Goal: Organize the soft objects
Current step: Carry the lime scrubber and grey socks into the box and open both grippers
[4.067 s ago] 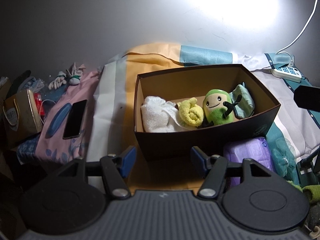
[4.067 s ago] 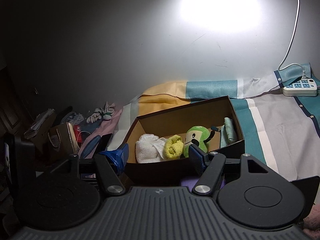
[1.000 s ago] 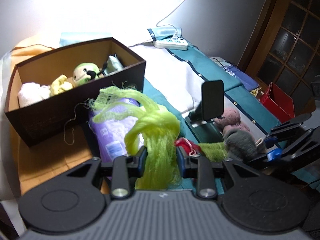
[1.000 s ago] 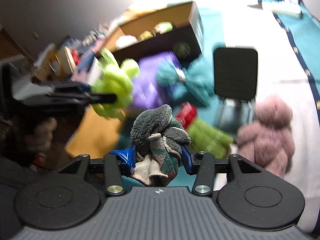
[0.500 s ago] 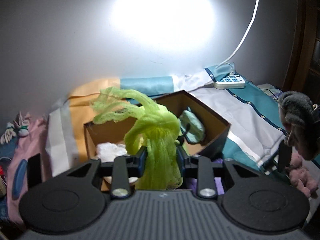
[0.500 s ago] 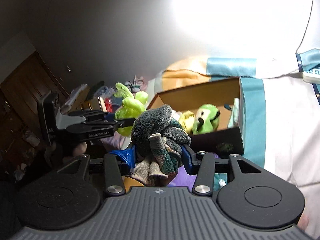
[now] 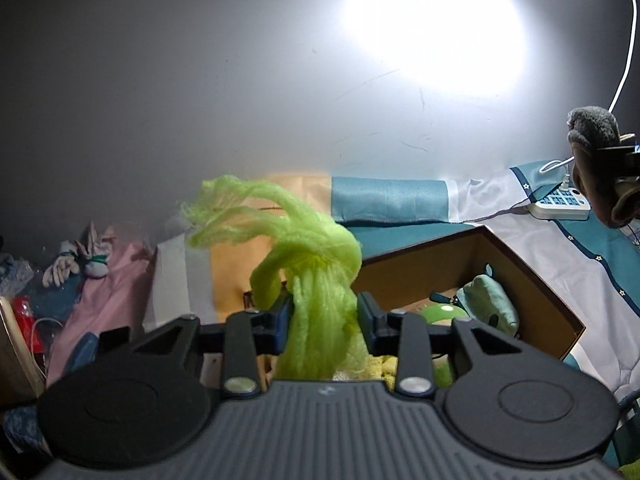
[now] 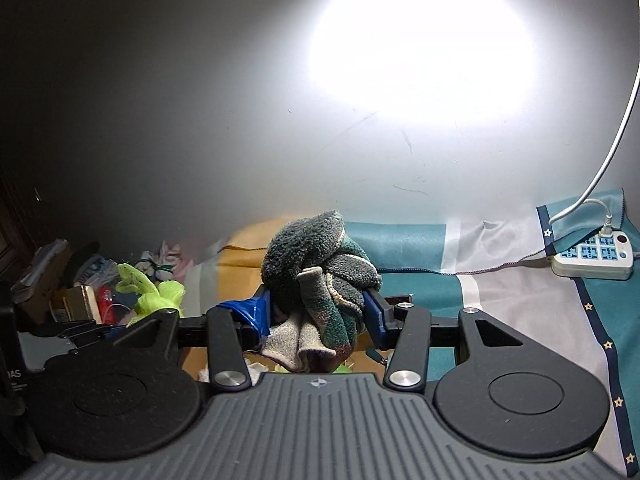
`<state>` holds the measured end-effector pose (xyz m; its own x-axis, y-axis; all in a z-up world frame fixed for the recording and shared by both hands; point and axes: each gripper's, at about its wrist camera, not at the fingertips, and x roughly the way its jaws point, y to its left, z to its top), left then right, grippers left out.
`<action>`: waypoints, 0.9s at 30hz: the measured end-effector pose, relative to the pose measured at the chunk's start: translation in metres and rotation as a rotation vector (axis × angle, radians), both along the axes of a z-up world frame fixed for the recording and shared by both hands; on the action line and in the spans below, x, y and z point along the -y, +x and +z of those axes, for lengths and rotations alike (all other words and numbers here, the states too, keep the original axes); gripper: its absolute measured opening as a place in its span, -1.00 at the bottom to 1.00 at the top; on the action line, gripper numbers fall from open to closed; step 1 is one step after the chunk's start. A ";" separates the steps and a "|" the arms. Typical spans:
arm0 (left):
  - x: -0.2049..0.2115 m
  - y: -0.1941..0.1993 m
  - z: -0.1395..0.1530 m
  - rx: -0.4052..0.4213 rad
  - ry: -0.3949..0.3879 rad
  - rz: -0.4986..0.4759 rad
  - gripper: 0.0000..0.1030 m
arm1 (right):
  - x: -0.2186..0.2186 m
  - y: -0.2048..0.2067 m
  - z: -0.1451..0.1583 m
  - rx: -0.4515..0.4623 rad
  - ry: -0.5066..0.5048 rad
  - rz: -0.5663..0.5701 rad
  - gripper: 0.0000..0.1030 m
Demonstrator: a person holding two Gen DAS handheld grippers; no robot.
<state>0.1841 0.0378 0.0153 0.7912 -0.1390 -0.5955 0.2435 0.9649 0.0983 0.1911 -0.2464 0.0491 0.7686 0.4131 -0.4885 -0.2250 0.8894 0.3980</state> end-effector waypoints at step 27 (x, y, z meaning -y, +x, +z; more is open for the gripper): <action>0.016 0.015 -0.066 -0.173 -0.100 0.076 0.39 | -0.040 0.081 -0.109 -0.214 -0.209 0.035 -0.28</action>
<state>0.1995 0.0216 -0.0503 0.6889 -0.1482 -0.7095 0.1747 0.9840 -0.0359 0.2721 -0.2067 -0.0595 0.6259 0.3104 -0.7154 -0.1874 0.9504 0.2484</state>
